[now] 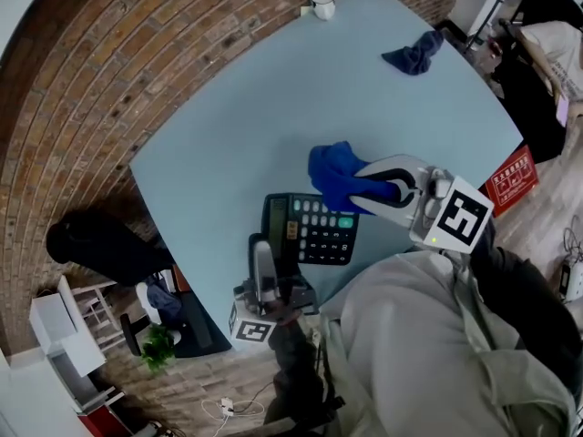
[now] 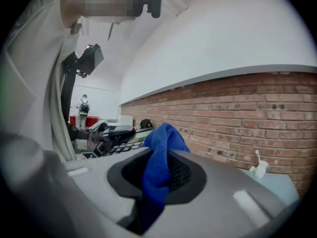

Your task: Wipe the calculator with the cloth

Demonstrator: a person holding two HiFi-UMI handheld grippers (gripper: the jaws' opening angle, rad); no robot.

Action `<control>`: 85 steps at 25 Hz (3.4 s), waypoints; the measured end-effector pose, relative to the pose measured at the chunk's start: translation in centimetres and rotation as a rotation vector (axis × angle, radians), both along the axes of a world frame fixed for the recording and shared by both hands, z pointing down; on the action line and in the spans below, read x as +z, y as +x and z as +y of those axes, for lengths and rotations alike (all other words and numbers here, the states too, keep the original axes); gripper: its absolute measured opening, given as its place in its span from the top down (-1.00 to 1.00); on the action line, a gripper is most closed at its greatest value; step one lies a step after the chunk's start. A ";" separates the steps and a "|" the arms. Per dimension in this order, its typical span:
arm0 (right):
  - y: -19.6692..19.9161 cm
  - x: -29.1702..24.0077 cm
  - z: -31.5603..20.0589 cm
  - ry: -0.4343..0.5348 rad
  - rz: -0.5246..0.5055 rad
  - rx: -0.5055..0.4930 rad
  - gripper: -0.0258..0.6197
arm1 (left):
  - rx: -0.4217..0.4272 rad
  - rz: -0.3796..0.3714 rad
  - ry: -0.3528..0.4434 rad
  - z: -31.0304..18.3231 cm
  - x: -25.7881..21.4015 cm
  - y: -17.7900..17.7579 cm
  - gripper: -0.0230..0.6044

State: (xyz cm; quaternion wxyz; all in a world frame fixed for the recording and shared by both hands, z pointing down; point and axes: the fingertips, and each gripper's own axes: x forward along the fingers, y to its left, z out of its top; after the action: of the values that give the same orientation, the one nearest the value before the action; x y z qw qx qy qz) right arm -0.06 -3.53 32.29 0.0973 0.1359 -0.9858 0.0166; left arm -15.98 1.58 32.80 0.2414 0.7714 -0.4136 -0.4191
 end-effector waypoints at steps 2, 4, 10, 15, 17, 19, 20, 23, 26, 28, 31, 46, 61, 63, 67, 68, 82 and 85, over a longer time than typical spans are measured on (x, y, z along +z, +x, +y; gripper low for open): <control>-1.7 -0.1 0.4 0.017 0.002 -0.090 0.73 | 0.079 -0.048 -0.004 -0.1 0.2 1.9 0.79; -3.3 0.0 0.6 0.020 0.008 -0.142 0.73 | 0.114 -0.077 -0.022 -0.2 0.9 3.2 0.79; -4.5 -0.6 0.6 -0.029 -0.057 -0.233 0.73 | 0.038 0.000 -0.037 0.3 1.7 1.9 0.80; 0.0 1.0 3.5 -0.251 -0.037 -0.382 0.73 | 0.024 0.018 -0.004 1.1 1.5 -0.6 0.80; 1.0 1.3 4.0 -0.314 -0.032 -0.447 0.73 | 0.071 0.078 0.040 1.4 1.6 -0.5 0.80; 0.9 0.8 3.9 -0.353 -0.073 -0.475 0.73 | 0.121 0.154 0.070 1.3 1.0 0.5 0.80; 0.5 0.5 3.5 -0.365 -0.101 -0.471 0.73 | 0.148 0.179 0.079 1.2 0.7 1.2 0.80; -1.1 -0.6 1.9 -0.381 -0.186 -0.417 0.73 | 0.217 0.165 0.095 0.7 0.2 3.1 0.80; -2.1 -1.0 0.5 -0.394 -0.231 -0.361 0.73 | 0.221 0.177 0.089 0.3 0.0 4.0 0.80; -1.9 -0.4 1.0 -0.379 -0.188 -0.376 0.73 | 0.177 0.197 0.076 0.1 0.1 3.7 0.80; -0.7 1.1 3.8 -0.313 -0.049 -0.478 0.73 | 0.075 0.223 0.064 -0.1 0.3 1.3 0.80; -7.9 3.2 11.4 0.366 0.417 -0.408 0.73 | -0.163 -0.014 -0.092 -1.6 1.3 0.5 0.80; -7.0 3.0 7.0 0.247 0.402 -0.273 0.73 | -0.124 -0.267 -0.020 -0.5 -0.3 1.8 0.80; -5.4 2.4 2.8 0.237 0.388 -0.124 0.73 | -0.108 -0.280 -0.003 -0.2 -0.3 2.0 0.80; -5.1 0.7 -1.4 0.230 0.380 -0.006 0.73 | -0.081 -0.325 0.012 -0.2 -0.6 2.9 0.80; -6.0 0.4 -0.8 0.250 0.386 -0.033 0.73 | -0.076 -0.345 0.009 -0.3 -0.6 3.3 0.80; -3.3 6.7 0.8 -0.034 0.380 -0.164 0.73 | -0.147 -0.226 0.026 0.1 -0.2 0.8 0.80; -0.3 9.1 4.5 -0.134 0.442 -0.293 0.73 | -0.151 -0.178 0.042 0.2 -0.2 -0.4 0.80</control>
State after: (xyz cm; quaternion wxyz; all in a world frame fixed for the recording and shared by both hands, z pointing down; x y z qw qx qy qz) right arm -0.41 0.98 41.35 0.3201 -0.0145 -0.9465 0.0376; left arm -16.39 1.77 32.58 0.1554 0.7771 -0.4816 -0.3743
